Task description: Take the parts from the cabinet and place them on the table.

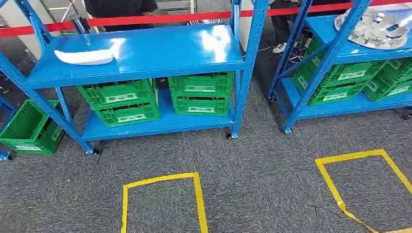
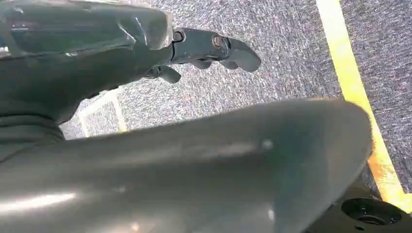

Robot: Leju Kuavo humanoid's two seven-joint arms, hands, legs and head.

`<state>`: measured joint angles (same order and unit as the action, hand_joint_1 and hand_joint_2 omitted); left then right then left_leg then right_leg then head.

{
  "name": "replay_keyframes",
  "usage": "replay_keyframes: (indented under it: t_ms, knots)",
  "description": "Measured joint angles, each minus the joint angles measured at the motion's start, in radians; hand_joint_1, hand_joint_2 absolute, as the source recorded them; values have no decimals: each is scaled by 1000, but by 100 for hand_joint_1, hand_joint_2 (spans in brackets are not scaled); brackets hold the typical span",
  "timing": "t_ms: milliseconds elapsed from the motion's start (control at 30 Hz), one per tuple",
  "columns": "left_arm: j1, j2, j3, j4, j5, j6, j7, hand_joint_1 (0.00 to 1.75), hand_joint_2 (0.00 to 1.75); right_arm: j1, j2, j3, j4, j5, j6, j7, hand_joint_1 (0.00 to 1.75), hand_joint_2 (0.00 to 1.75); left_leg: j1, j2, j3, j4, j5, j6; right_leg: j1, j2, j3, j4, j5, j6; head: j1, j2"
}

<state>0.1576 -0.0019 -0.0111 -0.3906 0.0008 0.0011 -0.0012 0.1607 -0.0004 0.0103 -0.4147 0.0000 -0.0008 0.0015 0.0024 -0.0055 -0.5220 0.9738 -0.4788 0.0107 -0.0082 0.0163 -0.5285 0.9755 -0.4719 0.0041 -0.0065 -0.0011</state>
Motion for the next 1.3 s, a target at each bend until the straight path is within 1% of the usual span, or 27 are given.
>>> replay_keyframes:
  t_ms: [167,200,233,500,533,567,600,767,1000,1133,1300]
  knots:
    - [0,0,0,0,0,0,0,0,0,0,0,0,1,0,0,0,0,0,0,0,0,0,0,0,0,0,0,0,0,0,0,0]
    - [0,0,0,0,0,0,0,0,175,0,0,0,1,0,0,0,0,0,0,0,0,0,0,0,0,0,0,0,0,0,0,0]
    - [0,0,0,0,0,0,0,0,175,0,0,0,1,0,0,0,0,175,0,0,0,0,0,0,0,0,0,0,0,0,0,0]
    - [-6,0,-2,0,1,0,0,0,175,-1,0,0,5,-2,0,0,0,175,0,0,0,0,0,0,0,0,0,0,0,0,0,0]
    - [-11,0,-15,0,10,4,0,0,175,-5,0,9,9,-10,-3,2,0,175,0,0,-1,0,0,0,0,0,0,0,0,0,0,0]
    - [-17,2,-28,1,19,10,1,0,175,-9,-1,18,11,-24,-11,7,0,0,0,0,-1,0,0,0,0,0,0,0,0,0,0,0]
    - [-23,4,-43,1,28,18,1,0,0,-14,-1,27,15,-36,-16,10,0,0,0,0,0,0,1,1,0,0,0,0,0,0,0,0]
    - [-64,16,-132,9,97,66,4,0,0,-41,-2,87,42,-119,-56,36,0,0,0,0,-1,0,1,2,0,0,0,0,1,1,0,0]
    - [-110,48,-256,29,207,144,3,0,0,-86,-5,183,79,-237,-96,76,0,0,0,0,0,0,2,2,0,0,-1,0,1,1,0,0]
    - [-139,68,-338,45,278,190,-3,0,0,-118,-11,248,105,-306,-116,98,0,0,0,0,0,0,2,2,0,0,-1,0,1,1,0,0]
    - [-170,82,-413,63,379,243,-23,0,0,-147,-24,314,135,-394,-148,114,0,0,0,0,0,0,2,2,0,0,-1,0,1,1,0,0]
